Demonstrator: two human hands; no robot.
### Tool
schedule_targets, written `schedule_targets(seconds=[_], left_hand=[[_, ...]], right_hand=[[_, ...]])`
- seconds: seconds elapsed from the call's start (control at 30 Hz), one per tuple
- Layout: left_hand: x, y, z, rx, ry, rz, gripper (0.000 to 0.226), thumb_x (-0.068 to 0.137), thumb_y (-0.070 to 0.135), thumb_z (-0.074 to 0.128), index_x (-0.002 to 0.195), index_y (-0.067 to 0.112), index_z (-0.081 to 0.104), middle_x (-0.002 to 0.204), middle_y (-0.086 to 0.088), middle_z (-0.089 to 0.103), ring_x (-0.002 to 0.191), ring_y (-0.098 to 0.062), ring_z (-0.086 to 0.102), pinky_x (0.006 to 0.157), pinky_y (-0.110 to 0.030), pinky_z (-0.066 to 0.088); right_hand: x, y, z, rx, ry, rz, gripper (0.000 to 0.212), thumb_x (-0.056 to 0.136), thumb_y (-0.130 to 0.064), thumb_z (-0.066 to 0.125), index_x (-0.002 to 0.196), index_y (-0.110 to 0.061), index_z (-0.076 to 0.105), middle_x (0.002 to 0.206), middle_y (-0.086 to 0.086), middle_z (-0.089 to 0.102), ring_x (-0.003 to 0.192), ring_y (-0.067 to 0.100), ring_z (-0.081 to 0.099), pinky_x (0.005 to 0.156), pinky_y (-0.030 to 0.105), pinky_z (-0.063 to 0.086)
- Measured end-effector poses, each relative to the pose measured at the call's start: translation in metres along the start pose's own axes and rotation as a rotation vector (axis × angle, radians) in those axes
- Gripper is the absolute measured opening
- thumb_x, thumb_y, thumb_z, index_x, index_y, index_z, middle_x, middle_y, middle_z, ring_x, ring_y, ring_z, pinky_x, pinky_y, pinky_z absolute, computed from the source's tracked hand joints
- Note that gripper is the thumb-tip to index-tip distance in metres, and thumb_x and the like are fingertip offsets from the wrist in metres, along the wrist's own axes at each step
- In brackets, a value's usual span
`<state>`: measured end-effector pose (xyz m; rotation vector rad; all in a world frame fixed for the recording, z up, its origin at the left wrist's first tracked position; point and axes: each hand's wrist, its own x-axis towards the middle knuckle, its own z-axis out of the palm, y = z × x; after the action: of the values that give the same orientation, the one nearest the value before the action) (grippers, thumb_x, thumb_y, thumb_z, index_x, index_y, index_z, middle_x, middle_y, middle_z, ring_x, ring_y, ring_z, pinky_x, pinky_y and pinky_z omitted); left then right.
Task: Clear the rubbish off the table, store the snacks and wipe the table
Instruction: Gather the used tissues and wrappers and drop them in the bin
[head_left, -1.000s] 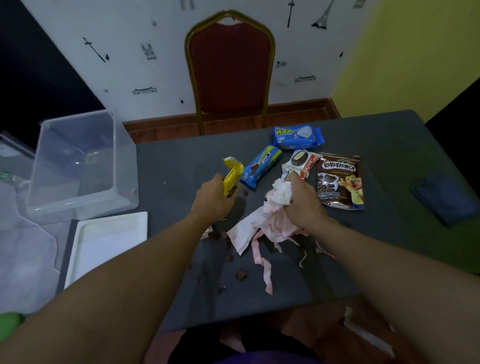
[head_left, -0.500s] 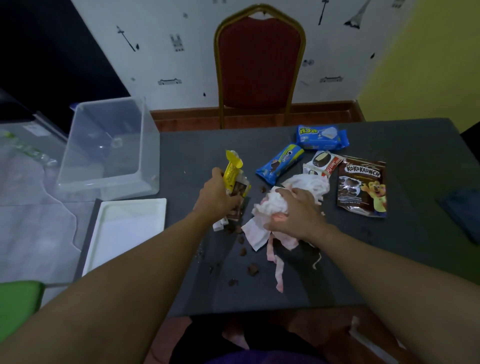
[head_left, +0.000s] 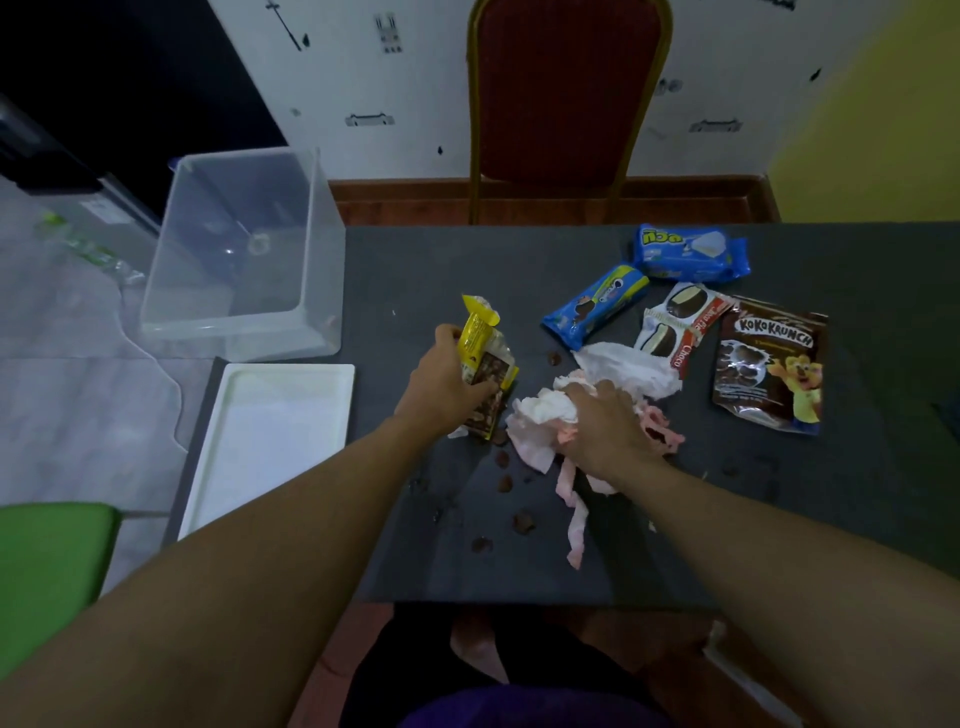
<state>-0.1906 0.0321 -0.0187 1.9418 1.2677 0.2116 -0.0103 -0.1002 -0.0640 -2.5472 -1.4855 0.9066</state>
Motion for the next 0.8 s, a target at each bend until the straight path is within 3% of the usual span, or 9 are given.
schedule_targets(seconds=[0.07,0.2,0.3,0.4,0.5,0.63,0.8], left_hand=[[0.001,0.000,0.000,0.003,-0.001,-0.004,0.067,0.079,0.029,0.078,0.129,0.016,0.036,0.120,-0.008,0.060,0.106,-0.028,0.060,0.088,-0.047,0.051],[0.003,0.003,0.000,-0.001,-0.002,0.002,0.069,0.080,0.028,0.078,0.132,0.016,0.035,0.122,-0.006,0.060,0.109,-0.025,0.060,0.089,-0.043,0.052],[0.005,0.004,-0.002,0.000,-0.003,0.005,0.068,0.080,0.027,0.077,0.133,0.016,0.035,0.122,-0.005,0.059,0.109,-0.024,0.059,0.089,-0.041,0.051],[0.005,0.004,-0.003,0.008,0.001,0.007,0.068,0.080,0.027,0.077,0.133,0.016,0.036,0.122,-0.004,0.059,0.109,-0.024,0.059,0.090,-0.041,0.051],[0.005,0.006,-0.005,0.010,0.006,0.011,0.069,0.080,0.028,0.077,0.133,0.015,0.036,0.122,-0.005,0.060,0.109,-0.025,0.060,0.090,-0.043,0.052],[0.004,0.009,-0.007,0.000,0.017,0.032,0.070,0.081,0.029,0.077,0.135,0.015,0.035,0.124,-0.006,0.059,0.111,-0.024,0.058,0.089,-0.038,0.049],[0.002,0.015,-0.011,0.006,0.026,0.052,0.068,0.082,0.028,0.077,0.135,0.015,0.036,0.124,-0.005,0.059,0.112,-0.024,0.058,0.089,-0.036,0.047]], right_hand=[[0.001,0.001,-0.002,0.046,0.054,-0.039,0.048,0.089,-0.021,0.065,0.134,-0.025,0.050,0.125,0.013,0.044,0.117,0.035,0.049,0.091,0.041,0.046],[0.003,-0.002,-0.009,0.058,0.068,-0.062,0.043,0.085,-0.011,0.067,0.125,-0.020,0.056,0.119,0.012,0.050,0.109,0.032,0.056,0.083,0.033,0.044],[0.004,-0.001,-0.013,0.071,0.088,-0.075,0.047,0.085,-0.014,0.070,0.130,-0.017,0.056,0.121,0.013,0.052,0.113,0.031,0.056,0.087,0.032,0.044],[0.003,0.000,-0.020,0.112,0.109,-0.061,0.044,0.089,-0.020,0.070,0.131,-0.017,0.056,0.120,0.012,0.051,0.112,0.029,0.054,0.081,0.028,0.039],[0.003,-0.002,-0.028,0.186,0.140,-0.071,0.032,0.090,-0.028,0.069,0.118,-0.019,0.059,0.111,0.009,0.057,0.102,0.026,0.056,0.075,0.030,0.038],[0.000,-0.001,-0.043,0.228,0.175,-0.080,0.017,0.087,-0.017,0.063,0.099,-0.021,0.052,0.093,0.007,0.065,0.088,0.029,0.061,0.067,0.035,0.044],[-0.005,-0.002,-0.065,0.252,0.215,-0.104,0.013,0.090,-0.017,0.059,0.095,-0.022,0.047,0.087,0.006,0.062,0.082,0.028,0.058,0.064,0.033,0.039]])
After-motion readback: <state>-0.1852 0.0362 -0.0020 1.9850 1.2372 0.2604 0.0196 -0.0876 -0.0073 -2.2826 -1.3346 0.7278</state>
